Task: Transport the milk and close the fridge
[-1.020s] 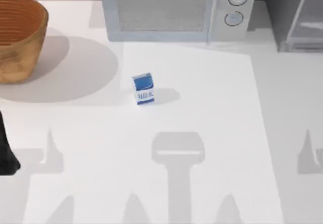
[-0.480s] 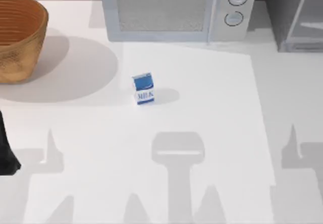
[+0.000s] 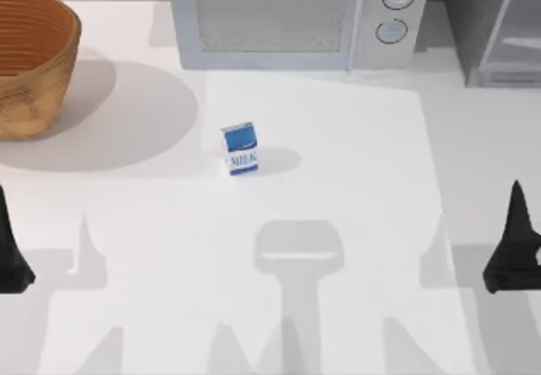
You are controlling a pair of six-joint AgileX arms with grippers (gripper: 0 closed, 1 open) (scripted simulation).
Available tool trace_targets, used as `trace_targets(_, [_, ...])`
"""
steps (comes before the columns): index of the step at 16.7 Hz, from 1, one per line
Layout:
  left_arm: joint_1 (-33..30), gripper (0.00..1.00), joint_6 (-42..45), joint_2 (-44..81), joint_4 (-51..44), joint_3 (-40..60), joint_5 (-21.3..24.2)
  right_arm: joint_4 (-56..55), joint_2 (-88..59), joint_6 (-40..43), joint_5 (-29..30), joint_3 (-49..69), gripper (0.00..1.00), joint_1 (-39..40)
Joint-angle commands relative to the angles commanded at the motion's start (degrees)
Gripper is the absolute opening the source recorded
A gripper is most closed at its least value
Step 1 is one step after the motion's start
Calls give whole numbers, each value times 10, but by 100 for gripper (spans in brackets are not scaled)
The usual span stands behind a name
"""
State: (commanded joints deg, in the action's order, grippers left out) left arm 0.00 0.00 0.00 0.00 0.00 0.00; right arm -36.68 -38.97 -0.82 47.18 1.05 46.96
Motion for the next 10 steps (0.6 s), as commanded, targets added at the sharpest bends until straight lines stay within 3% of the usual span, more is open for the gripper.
trace_targets(4, [0, 100, 0, 0, 0, 0, 0, -50, -49, -2, 59, 3, 100, 58])
trace_targets(10, [0, 100, 0, 0, 0, 0, 0, -54, -55, -2, 58, 6, 100, 58])
